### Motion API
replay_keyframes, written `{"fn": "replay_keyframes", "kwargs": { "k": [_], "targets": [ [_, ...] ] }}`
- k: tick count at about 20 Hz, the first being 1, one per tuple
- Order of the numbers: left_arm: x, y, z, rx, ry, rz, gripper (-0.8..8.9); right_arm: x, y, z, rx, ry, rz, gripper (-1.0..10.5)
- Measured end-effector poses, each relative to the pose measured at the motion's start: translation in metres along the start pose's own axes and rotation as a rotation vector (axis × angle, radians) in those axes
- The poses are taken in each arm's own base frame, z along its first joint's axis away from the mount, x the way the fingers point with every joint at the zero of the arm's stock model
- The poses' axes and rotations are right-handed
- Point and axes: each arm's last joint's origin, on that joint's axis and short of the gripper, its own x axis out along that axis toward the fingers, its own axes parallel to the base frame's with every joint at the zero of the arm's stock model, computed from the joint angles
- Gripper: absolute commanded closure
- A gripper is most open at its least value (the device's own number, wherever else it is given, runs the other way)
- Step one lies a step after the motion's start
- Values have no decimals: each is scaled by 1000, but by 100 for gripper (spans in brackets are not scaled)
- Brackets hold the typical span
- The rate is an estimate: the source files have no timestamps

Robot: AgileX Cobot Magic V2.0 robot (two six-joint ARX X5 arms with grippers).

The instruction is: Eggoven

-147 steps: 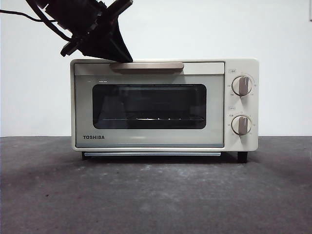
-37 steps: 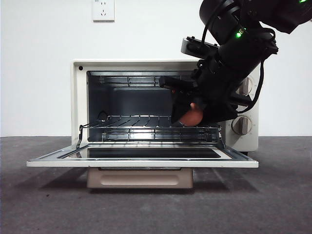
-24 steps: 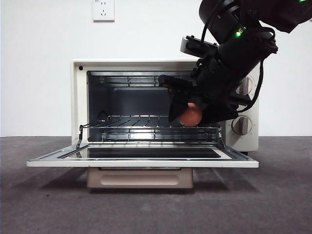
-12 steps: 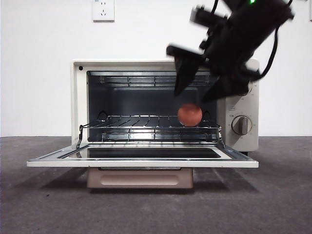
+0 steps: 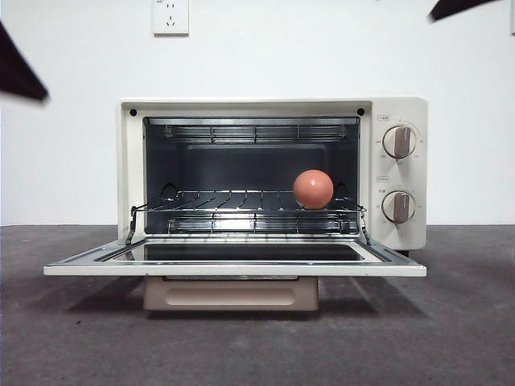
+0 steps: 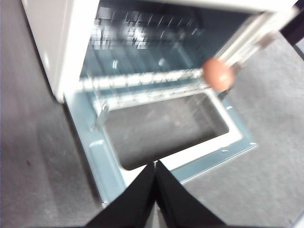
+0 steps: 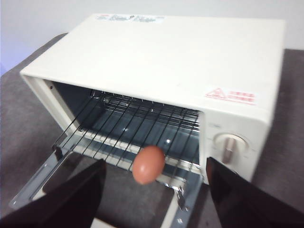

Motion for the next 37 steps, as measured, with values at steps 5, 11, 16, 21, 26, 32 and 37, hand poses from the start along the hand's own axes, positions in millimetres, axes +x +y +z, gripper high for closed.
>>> {"fn": "replay_keyframes", "kwargs": {
  "k": [5, 11, 16, 21, 26, 32, 37],
  "targets": [
    [48, 42, -9, -107, 66, 30, 807, -55, -6, -6, -8, -49, 12, 611],
    [97, 77, -24, -177, 149, 32, 807, -84, -10, -12, -5, -96, 24, 611],
    [118, 93, -36, -217, 186, 39, 807, -85, -10, -12, -5, -97, 24, 611],
    [128, 91, -44, -235, 235, -27, 807, -85, -11, -12, -4, -102, 2, 611],
    [128, 90, -45, -245, 243, -65, 807, -85, -11, -12, -4, -102, 2, 611],
    [127, 91, -41, -308, 195, -168, 807, -85, -11, -12, -4, -102, 2, 611],
    [127, 89, -23, -329, 80, -291, 807, -85, -11, -13, -5, -90, -2, 611]
  ]
}}
